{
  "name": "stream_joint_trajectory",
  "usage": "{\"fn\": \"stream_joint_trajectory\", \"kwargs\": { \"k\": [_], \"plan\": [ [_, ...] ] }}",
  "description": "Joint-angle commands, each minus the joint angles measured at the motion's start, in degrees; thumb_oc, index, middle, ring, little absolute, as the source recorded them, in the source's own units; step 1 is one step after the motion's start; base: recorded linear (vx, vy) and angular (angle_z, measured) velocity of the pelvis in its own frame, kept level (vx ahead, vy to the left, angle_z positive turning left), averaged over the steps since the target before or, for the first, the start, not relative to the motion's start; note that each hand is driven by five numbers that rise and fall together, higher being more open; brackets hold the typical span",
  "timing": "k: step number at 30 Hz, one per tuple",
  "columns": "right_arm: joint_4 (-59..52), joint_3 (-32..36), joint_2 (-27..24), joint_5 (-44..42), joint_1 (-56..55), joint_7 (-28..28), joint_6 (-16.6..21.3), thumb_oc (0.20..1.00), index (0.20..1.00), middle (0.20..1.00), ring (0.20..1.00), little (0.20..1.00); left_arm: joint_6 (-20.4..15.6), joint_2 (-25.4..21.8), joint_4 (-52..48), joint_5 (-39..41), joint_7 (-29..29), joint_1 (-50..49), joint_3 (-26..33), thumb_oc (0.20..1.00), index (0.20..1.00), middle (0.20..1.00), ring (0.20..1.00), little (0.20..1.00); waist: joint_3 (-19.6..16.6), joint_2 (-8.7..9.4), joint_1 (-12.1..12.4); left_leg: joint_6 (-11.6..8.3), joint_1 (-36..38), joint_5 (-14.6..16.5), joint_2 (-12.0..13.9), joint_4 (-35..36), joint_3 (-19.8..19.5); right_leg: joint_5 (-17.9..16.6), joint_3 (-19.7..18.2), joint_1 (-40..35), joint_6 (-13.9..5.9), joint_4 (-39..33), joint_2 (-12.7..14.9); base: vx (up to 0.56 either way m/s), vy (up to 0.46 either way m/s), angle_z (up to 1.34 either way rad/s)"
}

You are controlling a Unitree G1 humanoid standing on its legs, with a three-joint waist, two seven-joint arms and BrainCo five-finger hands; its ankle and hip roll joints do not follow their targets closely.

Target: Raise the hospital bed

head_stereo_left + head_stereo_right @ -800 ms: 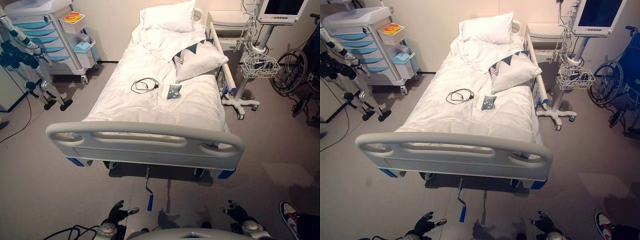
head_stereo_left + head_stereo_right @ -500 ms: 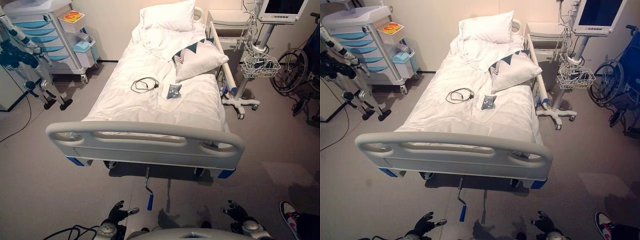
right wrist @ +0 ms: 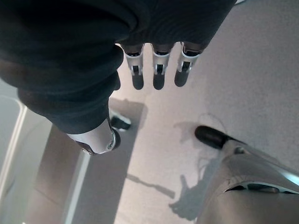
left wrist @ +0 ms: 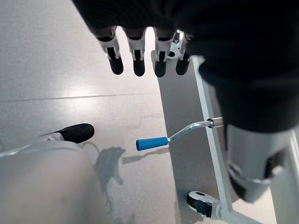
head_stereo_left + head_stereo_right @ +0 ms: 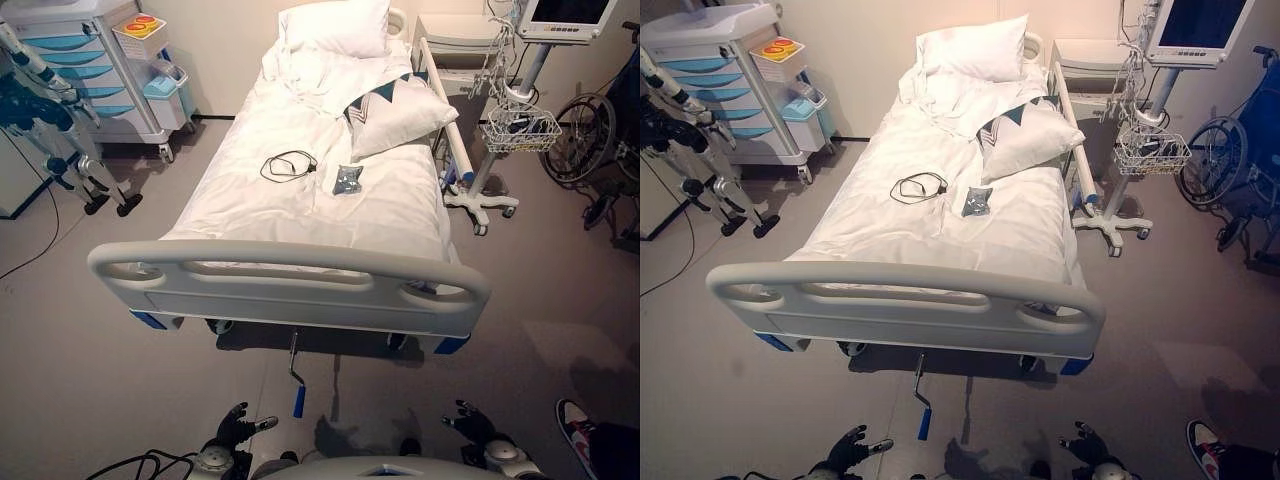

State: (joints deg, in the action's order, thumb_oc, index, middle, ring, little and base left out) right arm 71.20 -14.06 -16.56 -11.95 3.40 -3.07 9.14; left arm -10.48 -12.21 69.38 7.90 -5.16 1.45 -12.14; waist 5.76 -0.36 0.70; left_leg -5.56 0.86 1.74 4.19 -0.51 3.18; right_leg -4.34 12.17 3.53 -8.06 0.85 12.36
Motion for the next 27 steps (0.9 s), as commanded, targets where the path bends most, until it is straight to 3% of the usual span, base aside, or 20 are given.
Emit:
{"fn": "stream_joint_trajectory", "kwargs": {
  "k": [1,6,12,13,14,18,27],
  "plan": [
    [-0.1,0.8,-0.7,-1.3,4.9,-1.1,0.3,1.000,1.000,1.000,1.000,1.000,-0.9,-0.2,1.4,4.6,-1.2,5.4,2.3,1.000,1.000,1.000,1.000,1.000,2.6,1.30,0.1,3.26,-6.4,0.1,0.0,-6.1,-0.8,3.4,-3.4,5.2,-0.33,10.4,1.5,-0.05,0.016,-0.06],
    [-3.7,0.5,-2.2,-4.2,7.9,-3.2,1.3,1.000,1.000,1.000,1.000,1.000,-1.0,-0.9,-1.0,8.0,-2.6,9.5,1.0,1.000,1.000,1.000,1.000,1.000,7.8,0.59,-1.1,3.29,-12.5,-1.1,1.6,-9.2,-0.5,3.5,-4.8,13.6,-0.17,15.5,1.8,-0.12,0.021,-0.06],
    [-10.9,-1.9,-3.5,-6.4,13.3,-5.8,2.6,1.000,1.000,1.000,1.000,1.000,-0.5,-3.5,-2.7,10.2,-4.3,16.9,-1.0,1.000,1.000,1.000,1.000,1.000,16.2,1.66,-2.6,2.96,-23.5,-1.7,3.2,-16.8,-0.3,3.9,-5.9,25.3,0.52,22.8,1.9,-0.13,-0.031,-0.05],
    [-11.0,-1.8,-3.5,-6.4,13.4,-5.8,2.6,1.000,1.000,1.000,1.000,1.000,-0.4,-3.5,-2.7,10.2,-4.3,16.9,-1.0,1.000,1.000,1.000,1.000,1.000,16.1,1.67,-2.6,2.96,-23.8,-1.7,3.2,-17.0,-0.4,3.9,-6.0,25.6,0.52,23.0,1.9,-0.20,-0.057,-0.11],
    [-14.8,-2.1,-4.3,-7.7,14.9,-6.8,3.2,1.000,1.000,1.000,1.000,1.000,-0.5,-4.5,-5.1,11.4,-5.5,20.1,-1.9,1.000,1.000,1.000,1.000,1.000,18.4,2.20,-3.1,2.70,-29.3,-2.1,3.4,-19.7,-0.9,4.1,-6.0,30.2,0.64,25.3,2.1,-0.17,-0.040,-0.02],
    [-20.0,-2.8,-6.3,-6.9,18.1,-8.7,3.6,1.000,1.000,1.000,1.000,1.000,-0.8,-6.0,-9.8,14.4,-8.1,25.9,-3.5,1.000,1.000,1.000,1.000,1.000,22.8,2.53,-3.9,2.63,-38.9,-1.9,3.2,-25.0,-2.5,4.8,-6.4,38.9,0.64,31.0,2.8,-0.18,-0.020,0.11],
    [-28.3,-5.3,-6.0,-6.6,24.5,-12.5,5.1,1.000,1.000,1.000,1.000,1.000,-1.1,-7.1,-14.3,21.0,-11.9,33.7,-4.8,1.000,1.000,1.000,1.000,1.000,24.0,3.21,-4.9,2.16,-54.8,-1.3,3.2,-32.2,-3.9,4.7,-7.6,53.7,0.72,37.8,3.1,-0.05,-0.001,0.00]
  ]
}}
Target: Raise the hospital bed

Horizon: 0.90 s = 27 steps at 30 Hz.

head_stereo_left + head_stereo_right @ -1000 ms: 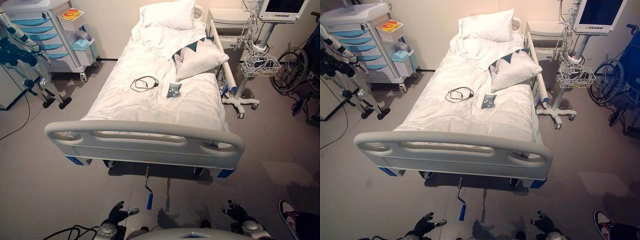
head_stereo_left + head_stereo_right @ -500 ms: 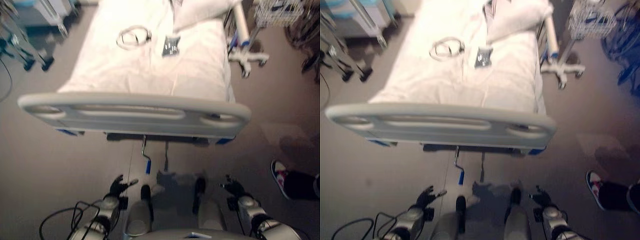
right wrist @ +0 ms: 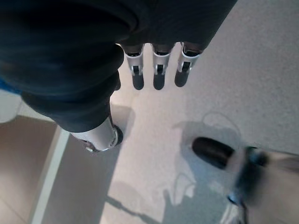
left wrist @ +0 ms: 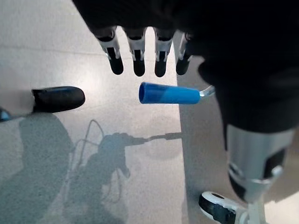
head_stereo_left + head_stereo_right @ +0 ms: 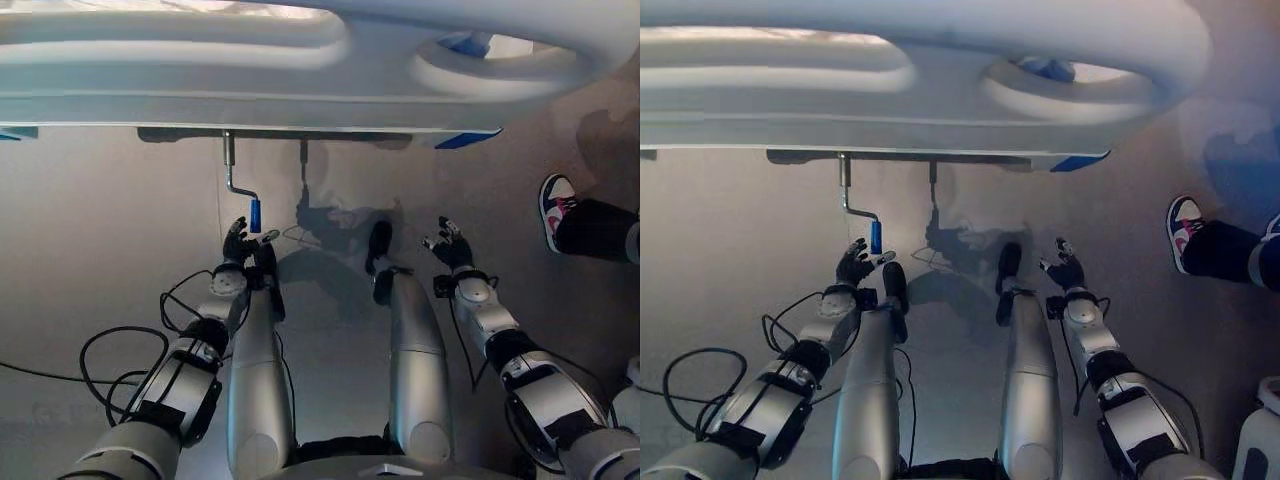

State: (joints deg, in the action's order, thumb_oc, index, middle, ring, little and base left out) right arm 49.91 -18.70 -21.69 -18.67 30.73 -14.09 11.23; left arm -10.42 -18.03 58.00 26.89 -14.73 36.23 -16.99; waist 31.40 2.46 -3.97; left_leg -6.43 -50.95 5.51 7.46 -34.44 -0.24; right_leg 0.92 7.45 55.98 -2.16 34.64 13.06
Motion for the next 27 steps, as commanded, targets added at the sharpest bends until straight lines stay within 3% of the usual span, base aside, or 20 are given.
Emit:
{"fn": "stream_joint_trajectory", "kwargs": {
  "k": [1,4,19,27],
  "plan": [
    [-7.0,-0.6,-0.9,0.1,-2.8,-1.5,3.0,1.000,1.000,1.000,1.000,1.000,-1.2,-1.3,-2.9,2.0,-2.3,-1.1,0.0,1.000,1.000,1.000,1.000,1.000,-1.6,0.40,-0.2,3.03,-3.0,-5.1,-0.1,1.6,-0.5,-0.5,-2.9,1.4,-5.18,4.1,2.4,0.00,0.000,0.00],
    [-10.3,-0.9,-0.8,1.4,-3.1,-2.5,3.6,1.000,1.000,1.000,1.000,1.000,-1.2,-1.4,-4.0,3.0,-3.5,-0.5,0.3,1.000,1.000,1.000,1.000,1.000,-1.6,0.67,0.0,2.63,-5.1,-2.3,0.0,-1.1,-1.0,1.7,-3.4,3.6,-5.57,6.8,2.2,0.07,-0.004,0.03],
    [-10.9,1.1,-2.3,2.8,-2.8,-3.6,4.3,1.000,1.000,1.000,1.000,1.000,-2.1,-3.1,-11.2,5.1,-5.7,2.2,-0.5,1.000,1.000,1.000,1.000,1.000,-1.6,-0.24,0.0,2.87,-6.6,-2.2,-0.4,1.0,-0.6,1.8,-2.9,5.9,-5.40,5.0,2.5,0.00,0.008,0.01],
    [-12.7,2.1,-3.6,1.9,-2.4,-3.0,4.6,1.000,1.000,1.000,1.000,1.000,-0.8,-4.9,-9.3,6.0,-4.4,5.8,-1.6,1.000,1.000,1.000,1.000,1.000,-1.6,-0.24,-1.0,3.23,-8.5,-1.0,-0.5,-0.9,-0.6,1.7,-3.6,7.5,-5.32,5.0,2.0,0.01,0.012,-0.01]
  ]
}}
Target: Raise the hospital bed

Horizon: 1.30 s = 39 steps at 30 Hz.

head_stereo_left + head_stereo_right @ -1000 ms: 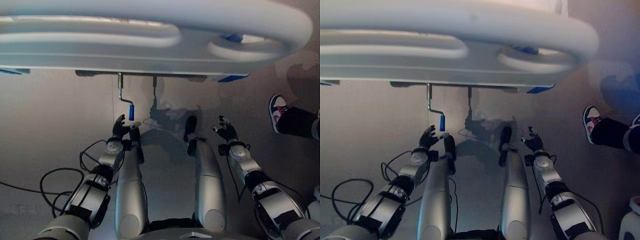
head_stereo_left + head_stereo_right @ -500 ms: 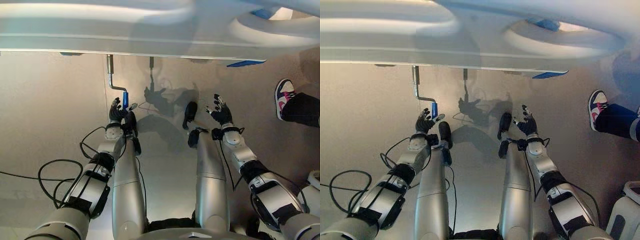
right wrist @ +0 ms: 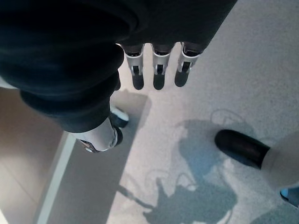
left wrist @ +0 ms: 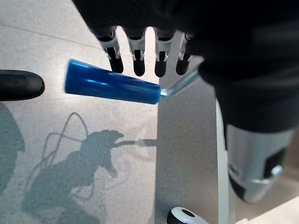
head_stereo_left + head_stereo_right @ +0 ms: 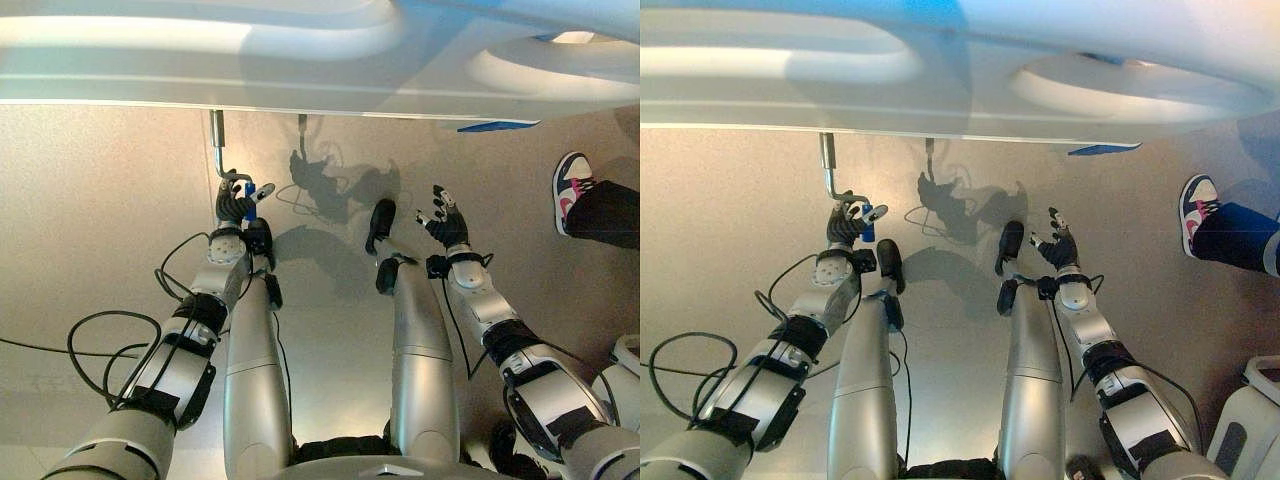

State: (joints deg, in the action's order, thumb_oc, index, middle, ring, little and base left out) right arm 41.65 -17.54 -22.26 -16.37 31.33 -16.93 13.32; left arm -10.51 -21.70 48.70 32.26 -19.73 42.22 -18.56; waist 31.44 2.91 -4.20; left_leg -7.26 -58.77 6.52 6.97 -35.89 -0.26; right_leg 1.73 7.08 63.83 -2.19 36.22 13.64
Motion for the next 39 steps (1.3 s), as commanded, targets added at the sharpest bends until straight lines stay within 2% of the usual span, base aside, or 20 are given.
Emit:
{"fn": "stream_joint_trajectory", "kwargs": {
  "k": [1,12,13,17,18,19,20,22,34,39],
  "plan": [
    [-4.4,1.0,-3.0,-0.4,-2.9,-0.2,2.5,1.000,1.000,1.000,1.000,1.000,-0.8,-1.2,0.0,0.6,0.7,-0.1,0.0,1.000,1.000,1.000,1.000,1.000,-1.6,-0.69,-0.8,4.06,-0.7,-2.0,0.0,0.5,-0.6,0.9,-3.3,-0.3,-5.29,3.5,1.4,0.02,0.035,-0.04],
    [-8.8,3.2,-4.1,-2.2,-3.0,0.1,3.3,1.000,1.000,1.000,1.000,1.000,1.4,-1.3,7.1,3.1,3.5,5.5,-1.4,1.000,1.000,1.000,1.000,1.000,-1.6,0.30,-2.5,4.32,-4.3,-0.1,0.6,-3.4,-1.1,1.0,-3.7,2.9,-5.29,5.1,0.3,0.02,0.013,-0.05],
    [-9.0,3.3,-4.1,-2.6,-2.7,0.0,3.5,1.000,1.000,1.000,1.000,1.000,2.2,-1.0,8.8,2.3,4.1,6.4,-1.8,0.940,0.940,0.940,0.940,0.940,-1.6,0.50,-2.8,4.36,-4.7,0.1,0.6,-4.0,-1.1,1.0,-3.8,3.1,-5.29,5.3,0.2,0.01,0.003,-0.05],
    [-9.3,3.4,-3.8,-3.4,-2.6,0.3,3.7,1.000,1.000,1.000,1.000,1.000,3.0,-0.2,11.3,1.4,4.8,7.5,-2.1,0.875,0.875,0.875,0.875,0.875,-1.6,0.67,-3.2,4.44,-5.2,0.3,0.7,-4.7,-1.2,0.9,-4.1,3.7,-5.26,5.6,-0.1,0.01,0.011,-0.06],
    [-9.5,3.5,-3.7,-3.4,-2.5,0.3,3.8,1.000,1.000,1.000,1.000,1.000,3.0,0.0,11.7,1.1,4.8,7.9,-2.1,0.827,0.827,0.827,0.827,0.827,-1.6,0.74,-3.2,4.41,-5.3,0.3,0.7,-4.7,-1.2,0.9,-4.1,3.9,-5.26,5.6,-0.2,0.01,0.004,-0.04],
    [-9.6,3.4,-3.7,-3.6,-2.5,0.3,3.8,1.000,1.000,1.000,1.000,1.000,3.2,0.4,12.1,1.1,4.9,7.9,-2.2,0.693,0.693,0.693,0.693,0.693,-1.6,0.85,-3.3,4.42,-5.4,0.3,0.7,-4.8,-1.2,0.9,-4.1,4.0,-5.26,5.7,-0.2,0.00,0.000,0.00],
    [-9.7,3.4,-3.6,-3.6,-2.4,0.3,3.9,1.000,1.000,1.000,1.000,1.000,3.4,0.8,12.6,0.9,5.0,8.0,-2.3,0.511,0.511,0.511,0.511,0.511,-1.6,0.90,-3.3,4.42,-5.5,0.3,0.7,-4.9,-1.2,0.8,-4.1,4.0,-5.27,5.7,-0.2,0.00,0.000,0.00],
    [-9.8,3.4,-3.4,-3.9,-2.3,0.3,4.0,1.000,1.000,1.000,1.000,1.000,3.7,1.6,13.3,0.9,5.4,8.1,-2.4,0.200,0.200,0.200,0.200,0.200,-1.6,1.04,-3.4,4.39,-5.8,0.4,0.6,-5.2,-1.2,0.8,-4.1,4.2,-5.27,5.7,-0.2,0.00,0.000,0.00],
    [-10.0,2.7,-2.5,-4.2,-1.8,-0.1,3.9,1.000,1.000,1.000,1.000,1.000,4.1,5.0,14.2,0.9,5.4,8.1,-2.7,0.200,0.200,0.200,0.200,0.200,-1.6,1.45,-3.4,4.10,-6.2,-0.3,0.6,-5.1,-1.1,0.5,-4.0,4.9,-5.25,6.1,-0.1,0.00,0.000,0.00],
    [-9.6,2.7,-2.3,-4.3,-1.6,-0.4,3.8,1.000,1.000,1.000,1.000,1.000,3.2,6.4,10.8,2.8,5.4,8.7,-3.9,0.200,0.200,0.200,0.200,0.200,-1.6,1.14,-3.3,4.02,-5.8,-0.6,0.5,-4.2,-1.0,0.5,-4.0,4.6,-5.26,5.6,0.0,0.00,0.000,0.00]
  ]
}}
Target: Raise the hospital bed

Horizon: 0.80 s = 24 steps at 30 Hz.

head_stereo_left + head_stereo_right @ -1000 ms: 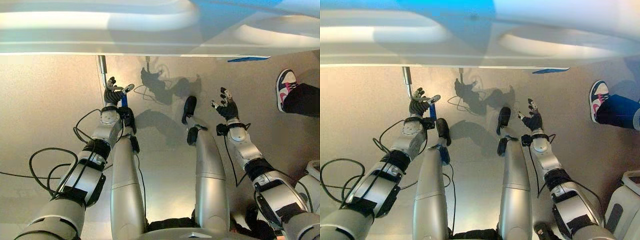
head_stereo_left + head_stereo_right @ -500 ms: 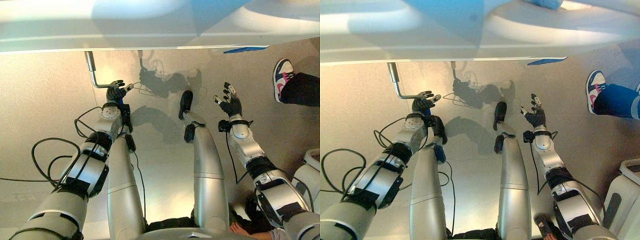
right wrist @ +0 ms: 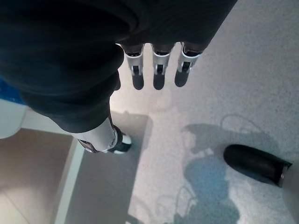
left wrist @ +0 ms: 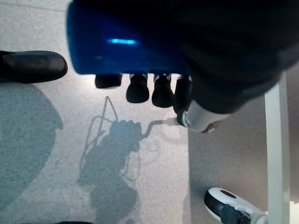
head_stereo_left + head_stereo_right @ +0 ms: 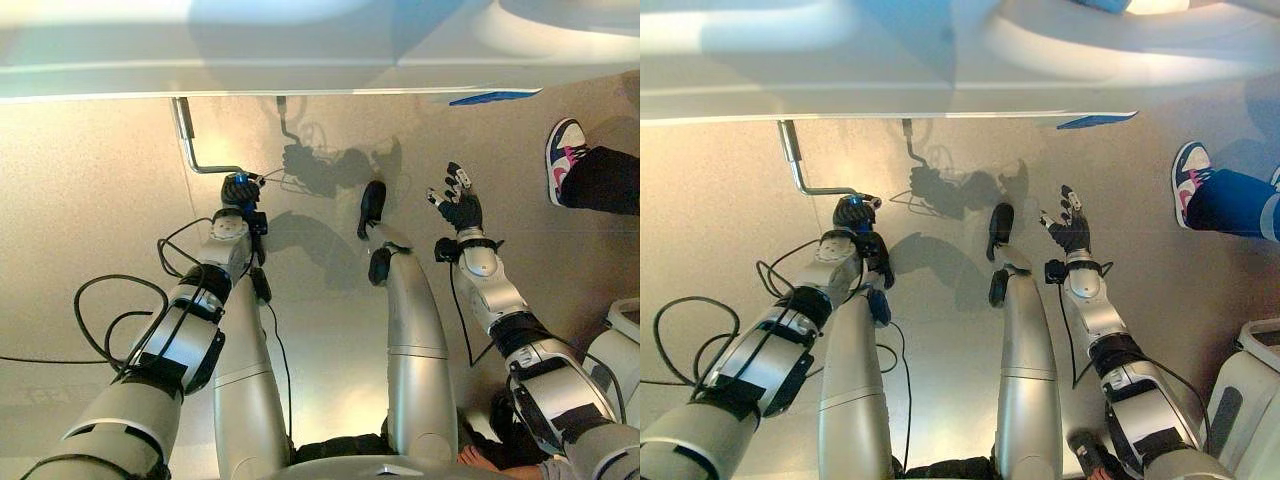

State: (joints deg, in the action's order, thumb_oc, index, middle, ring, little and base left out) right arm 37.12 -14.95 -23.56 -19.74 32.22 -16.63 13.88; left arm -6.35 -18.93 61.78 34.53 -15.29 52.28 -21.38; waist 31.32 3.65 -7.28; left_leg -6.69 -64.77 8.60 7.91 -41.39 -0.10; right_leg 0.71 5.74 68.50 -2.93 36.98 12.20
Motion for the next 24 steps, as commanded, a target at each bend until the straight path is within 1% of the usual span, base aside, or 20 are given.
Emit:
{"fn": "stream_joint_trajectory", "kwargs": {
  "k": [1,2,3,4,5,6,9,10,11,14,18,19,22,23,24],
  "plan": [
    [-5.2,0.2,-0.9,-1.1,-2.5,-0.8,3.2,1.000,1.000,1.000,1.000,1.000,-1.3,4.0,-3.9,1.6,1.0,-1.4,-1.3,0.200,0.200,0.200,0.200,0.200,-1.5,0.26,-0.1,3.43,0.4,-2.7,-0.4,1.7,-1.1,1.6,-2.7,-0.1,-4.52,4.7,1.5,0.00,0.000,0.00],
    [-5.4,0.4,-1.0,-1.0,-2.6,-1.1,3.1,1.000,1.000,1.000,1.000,1.000,-2.5,4.9,-8.6,3.8,1.1,-1.9,-2.4,0.200,0.200,0.200,0.200,0.200,-1.5,0.00,0.0,3.37,0.8,-2.8,-0.4,2.3,-1.0,1.7,-2.7,-0.3,-4.49,4.4,1.6,0.00,0.000,0.00],
    [-5.4,0.5,-1.0,-1.0,-2.6,-1.1,3.1,1.000,1.000,1.000,1.000,1.000,-2.5,4.9,-8.7,3.8,1.0,-2.0,-2.4,0.200,0.200,0.200,0.200,0.200,-1.5,0.00,0.0,3.37,0.8,-2.8,-0.4,2.3,-1.0,1.6,-2.7,-0.4,-4.48,4.4,1.6,0.00,0.000,0.00],
    [-5.5,0.7,-1.2,-1.0,-2.6,-1.4,3.1,1.000,1.000,1.000,1.000,1.000,-3.4,5.2,-12.6,5.6,1.3,-2.3,-3.2,0.200,0.200,0.200,0.200,0.200,-1.5,-0.22,0.1,3.37,0.9,-2.8,-0.5,2.6,-1.0,1.6,-2.7,-0.4,-4.49,4.2,1.7,0.00,0.000,0.00],
    [-6.4,1.2,-1.5,-0.7,-3.1,-1.8,3.0,1.000,1.000,1.000,1.000,1.000,-4.3,5.5,-18.6,8.0,1.7,-3.5,-4.9,0.200,0.200,0.200,0.200,0.200,-1.5,-0.56,0.2,3.40,1.1,-3.0,-0.6,3.2,-1.1,1.7,-2.6,-0.7,-4.47,3.9,1.8,0.00,0.000,0.00],
    [-6.4,1.3,-1.5,-0.7,-3.1,-1.8,2.9,1.000,1.000,1.000,1.000,1.000,-4.3,5.4,-18.8,8.0,1.6,-3.7,-4.9,0.200,0.200,0.200,0.200,0.200,-1.5,-0.56,0.2,3.39,1.2,-3.0,-0.6,3.2,-1.1,1.7,-2.6,-0.7,-4.46,3.9,1.8,0.00,-0.005,0.03],
    [-7.0,2.0,-2.0,0.0,-4.3,-2.2,2.6,1.000,1.000,1.000,1.000,1.000,-4.7,4.3,-27.8,10.1,2.8,-5.5,-7.3,0.200,0.200,0.200,0.200,0.200,-1.5,-1.24,0.7,3.46,1.8,-3.3,-0.9,4.6,-1.0,1.7,-2.5,-1.0,-4.57,3.3,2.1,0.00,-0.005,0.05],
    [-6.9,2.3,-2.2,0.2,-4.9,-2.1,2.5,1.000,1.000,1.000,1.000,1.000,-5.1,3.5,-32.3,11.6,3.6,-6.2,-8.5,0.200,0.200,0.200,0.200,0.200,-1.5,-1.70,0.8,3.48,2.0,-3.4,-0.9,5.0,-0.9,1.7,-2.5,-1.1,-4.61,3.1,2.3,0.00,-0.005,0.08],
    [-6.9,2.4,-2.2,0.2,-4.9,-2.1,2.5,1.000,1.000,1.000,1.000,1.000,-5.1,3.4,-32.5,11.6,3.6,-6.2,-8.5,0.200,0.200,0.200,0.200,0.200,-1.5,-1.69,0.9,3.48,2.0,-3.5,-0.9,5.1,-0.9,1.7,-2.5,-1.1,-4.61,3.0,2.3,0.00,-0.006,0.07],
    [-6.8,2.7,-2.7,0.3,-6.1,-1.4,2.1,1.000,1.000,1.000,1.000,1.000,-5.2,1.5,-39.4,14.1,5.4,-6.7,-10.3,0.200,0.200,0.200,0.200,0.200,-1.5,-2.30,1.1,3.50,2.7,-3.8,-1.2,6.4,-0.7,1.6,-2.4,-1.5,-4.75,2.5,2.5,0.00,-0.001,0.01],
    [-6.8,3.0,-3.1,0.7,-7.7,-0.1,1.7,1.000,1.000,1.000,1.000,1.000,-5.7,0.2,-47.5,18.5,6.9,-6.3,-12.0,0.200,0.200,0.200,0.200,0.200,-1.5,-3.02,1.5,3.59,3.7,-4.3,-1.5,8.1,-0.7,1.7,-2.2,-2.1,-4.84,1.9,2.8,0.01,-0.011,0.03],
    [-6.8,3.0,-3.1,0.7,-7.7,-0.1,1.6,1.000,1.000,1.000,1.000,1.000,-5.7,0.1,-47.5,18.5,6.9,-6.3,-12.0,0.200,0.200,0.200,0.200,0.200,-1.5,-3.02,1.5,3.59,3.7,-4.3,-1.5,8.1,-0.8,1.6,-2.1,-2.1,-4.84,1.9,2.8,0.00,0.000,0.00],
    [-6.4,3.2,-3.3,1.2,-8.2,0.1,1.4,1.000,1.000,1.000,1.000,1.000,-6.0,-0.5,-52.1,20.9,7.6,-6.0,-12.9,0.200,0.200,0.200,0.200,0.200,-1.5,-3.51,1.8,3.59,4.5,-4.4,-1.6,9.0,-0.7,1.7,-2.2,-2.6,-4.94,1.7,3.1,0.01,-0.008,0.02],
    [-6.3,3.6,-3.4,1.2,-8.6,0.2,1.6,1.000,1.000,1.000,1.000,1.000,-6.2,-1.0,-55.3,22.7,8.6,-6.3,-13.4,0.200,0.200,0.200,0.200,0.200,-1.5,-3.85,1.9,3.62,5.0,-4.4,-1.6,9.5,-0.6,1.7,-2.2,-2.9,-4.97,1.6,3.2,0.00,0.000,0.00],
    [-6.3,3.6,-3.4,1.2,-8.6,0.2,1.6,1.000,1.000,1.000,1.000,1.000,-6.2,-1.0,-55.3,22.7,8.6,-6.4,-13.4,0.200,0.200,0.200,0.200,0.200,-1.5,-3.85,1.9,3.62,5.0,-4.4,-1.6,9.5,-0.6,1.7,-2.2,-2.9,-4.97,1.6,3.2,0.00,0.000,0.00]
  ]
}}
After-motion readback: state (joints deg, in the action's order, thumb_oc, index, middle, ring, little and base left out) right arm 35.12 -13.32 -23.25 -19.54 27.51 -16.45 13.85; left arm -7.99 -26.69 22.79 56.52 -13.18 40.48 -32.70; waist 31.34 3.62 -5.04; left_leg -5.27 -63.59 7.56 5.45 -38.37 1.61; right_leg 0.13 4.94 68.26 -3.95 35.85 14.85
